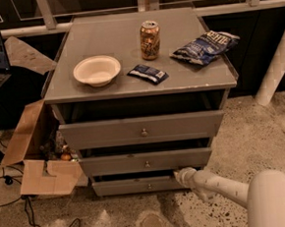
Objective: Open bottom drawer
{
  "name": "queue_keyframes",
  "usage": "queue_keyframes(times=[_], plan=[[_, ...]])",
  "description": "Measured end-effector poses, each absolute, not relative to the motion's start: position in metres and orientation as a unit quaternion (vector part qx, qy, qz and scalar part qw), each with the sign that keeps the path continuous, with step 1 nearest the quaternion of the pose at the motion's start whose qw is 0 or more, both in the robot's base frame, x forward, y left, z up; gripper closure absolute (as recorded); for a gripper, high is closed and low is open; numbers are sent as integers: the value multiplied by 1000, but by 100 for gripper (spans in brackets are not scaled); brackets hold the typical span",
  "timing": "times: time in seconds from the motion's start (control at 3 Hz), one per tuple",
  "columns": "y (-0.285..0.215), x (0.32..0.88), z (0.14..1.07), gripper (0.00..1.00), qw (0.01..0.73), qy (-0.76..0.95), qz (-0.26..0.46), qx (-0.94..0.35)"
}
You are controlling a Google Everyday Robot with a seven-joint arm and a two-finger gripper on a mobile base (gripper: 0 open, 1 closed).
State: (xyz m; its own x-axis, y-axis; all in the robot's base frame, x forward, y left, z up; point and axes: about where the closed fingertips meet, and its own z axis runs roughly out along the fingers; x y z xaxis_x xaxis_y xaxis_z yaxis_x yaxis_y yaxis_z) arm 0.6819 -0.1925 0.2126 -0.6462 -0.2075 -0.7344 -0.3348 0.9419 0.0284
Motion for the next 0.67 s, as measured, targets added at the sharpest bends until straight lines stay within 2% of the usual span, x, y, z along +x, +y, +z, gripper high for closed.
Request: queue_keyframes(times=[0.67], plan=[[-195, 687, 207, 100, 389, 906, 64, -152]])
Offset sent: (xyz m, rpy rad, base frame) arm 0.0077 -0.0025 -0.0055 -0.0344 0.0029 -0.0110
